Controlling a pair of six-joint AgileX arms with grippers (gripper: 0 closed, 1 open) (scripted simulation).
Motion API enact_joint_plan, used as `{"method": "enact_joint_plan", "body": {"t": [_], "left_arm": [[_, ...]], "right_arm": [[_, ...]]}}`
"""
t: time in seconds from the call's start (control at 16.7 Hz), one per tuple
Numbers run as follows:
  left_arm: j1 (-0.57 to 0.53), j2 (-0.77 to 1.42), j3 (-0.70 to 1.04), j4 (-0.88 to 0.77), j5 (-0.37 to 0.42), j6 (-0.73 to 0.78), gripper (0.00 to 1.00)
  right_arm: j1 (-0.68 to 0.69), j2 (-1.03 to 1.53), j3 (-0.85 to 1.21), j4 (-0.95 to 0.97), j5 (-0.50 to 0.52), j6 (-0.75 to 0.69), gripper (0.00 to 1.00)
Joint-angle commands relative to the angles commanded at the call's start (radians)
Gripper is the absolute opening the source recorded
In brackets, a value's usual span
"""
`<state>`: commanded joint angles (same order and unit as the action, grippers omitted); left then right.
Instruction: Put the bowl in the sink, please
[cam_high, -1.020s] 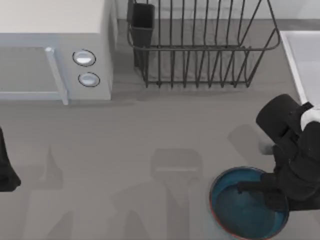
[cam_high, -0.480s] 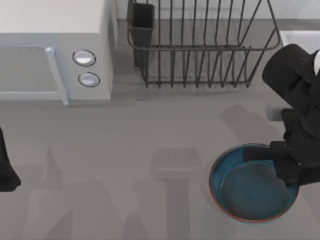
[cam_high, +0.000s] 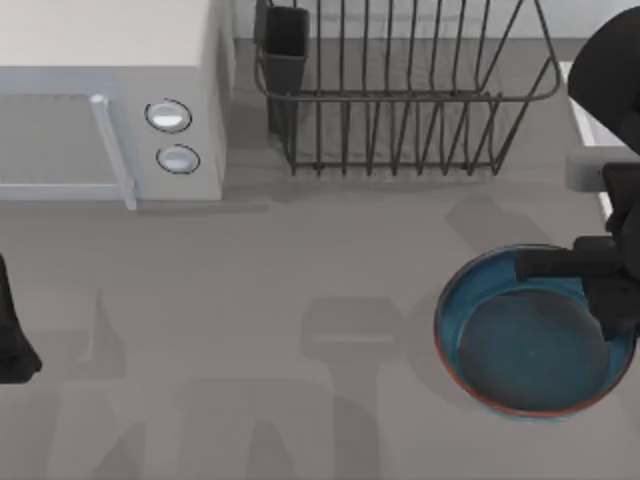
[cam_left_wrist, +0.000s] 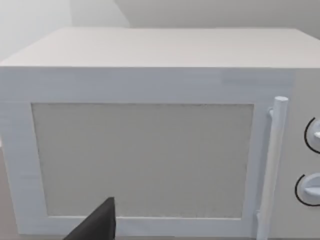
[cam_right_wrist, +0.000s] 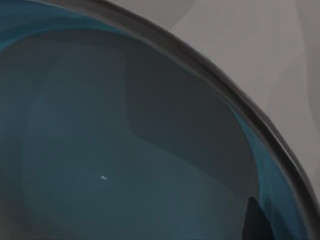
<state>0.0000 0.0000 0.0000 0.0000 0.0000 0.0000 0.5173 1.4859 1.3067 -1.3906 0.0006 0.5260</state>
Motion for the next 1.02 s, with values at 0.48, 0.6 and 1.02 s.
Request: {"method": "enact_joint_plan", "body": {"t": [0.48,0.6,1.02], "left_arm": [[0.000,0.000,0.000,0.000,0.000,0.000,1.00],[0.000,0.000,0.000,0.000,0.000,0.000,1.00],[0.000,0.000,0.000,0.000,0.000,0.000,1.00]], "right_arm": [[-0.122,0.012,-0.026,0.151,-0.049,-0.052,0.00],[-0.217,0.023,-0.051,0.282,-0.086,-0.090,0.00],[-0.615,0.071,-0.225,0.982,-0.243,-0.256,0.00]]}}
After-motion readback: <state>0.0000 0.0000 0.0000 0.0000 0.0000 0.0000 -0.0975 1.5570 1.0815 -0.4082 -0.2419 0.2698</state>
